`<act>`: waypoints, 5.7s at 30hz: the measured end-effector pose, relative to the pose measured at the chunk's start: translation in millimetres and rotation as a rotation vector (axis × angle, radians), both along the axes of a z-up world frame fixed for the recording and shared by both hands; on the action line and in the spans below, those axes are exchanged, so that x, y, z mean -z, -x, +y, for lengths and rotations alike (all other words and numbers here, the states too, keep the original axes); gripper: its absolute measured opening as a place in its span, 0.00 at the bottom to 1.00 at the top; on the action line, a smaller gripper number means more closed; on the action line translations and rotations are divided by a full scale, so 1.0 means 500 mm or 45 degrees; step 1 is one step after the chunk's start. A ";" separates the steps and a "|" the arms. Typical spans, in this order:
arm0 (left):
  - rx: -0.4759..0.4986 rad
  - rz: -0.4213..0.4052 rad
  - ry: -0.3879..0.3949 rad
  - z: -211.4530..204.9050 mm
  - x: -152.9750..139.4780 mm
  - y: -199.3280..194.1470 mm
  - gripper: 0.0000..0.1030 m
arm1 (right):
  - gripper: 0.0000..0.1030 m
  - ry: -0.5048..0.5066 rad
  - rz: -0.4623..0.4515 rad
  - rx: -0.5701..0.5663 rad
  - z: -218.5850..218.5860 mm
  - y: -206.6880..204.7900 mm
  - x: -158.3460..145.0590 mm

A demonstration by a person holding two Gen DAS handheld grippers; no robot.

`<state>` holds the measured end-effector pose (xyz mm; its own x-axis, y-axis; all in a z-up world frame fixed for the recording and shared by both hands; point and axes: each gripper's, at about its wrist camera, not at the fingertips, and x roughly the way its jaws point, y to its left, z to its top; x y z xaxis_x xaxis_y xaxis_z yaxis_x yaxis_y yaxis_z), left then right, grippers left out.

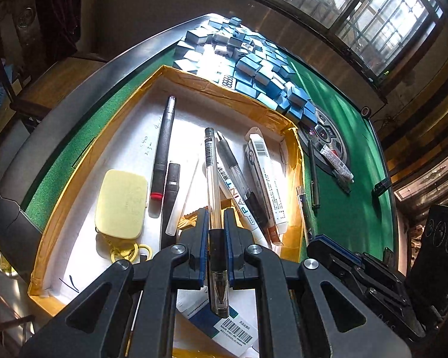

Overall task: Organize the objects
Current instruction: 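Carry the gel pen and blue-ink pen with both tools over the tray, then open both tools to drop the two pens into the tray, then move both tools back toward the black marker pen on the felt, then grasp the black marker pen with the left tool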

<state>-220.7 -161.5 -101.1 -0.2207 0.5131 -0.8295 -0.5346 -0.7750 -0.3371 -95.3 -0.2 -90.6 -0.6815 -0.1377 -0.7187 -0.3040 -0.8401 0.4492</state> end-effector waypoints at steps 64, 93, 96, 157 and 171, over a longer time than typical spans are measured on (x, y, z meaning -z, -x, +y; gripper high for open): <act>0.064 -0.106 0.008 0.059 0.076 0.123 0.08 | 0.08 -0.030 -0.148 -0.014 -0.004 0.156 0.072; 0.175 0.018 -0.120 0.135 -0.044 -0.103 0.39 | 0.38 0.069 0.023 0.213 0.121 -0.107 0.022; 0.224 0.019 -0.091 0.167 -0.039 -0.139 0.39 | 0.38 0.078 -0.023 0.299 0.153 -0.139 0.041; 0.397 0.024 0.262 0.424 0.076 -0.131 0.39 | 0.38 0.160 -0.100 0.501 0.307 -0.228 0.116; 0.427 0.039 0.353 0.482 0.115 -0.116 0.14 | 0.38 0.158 -0.084 0.499 0.309 -0.227 0.118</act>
<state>-162.9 79.4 -158.7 -0.1062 0.3194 -0.9417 -0.7787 -0.6157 -0.1210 18.2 154.5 -149.4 -0.6524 0.0347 -0.7570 -0.6216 -0.5959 0.5084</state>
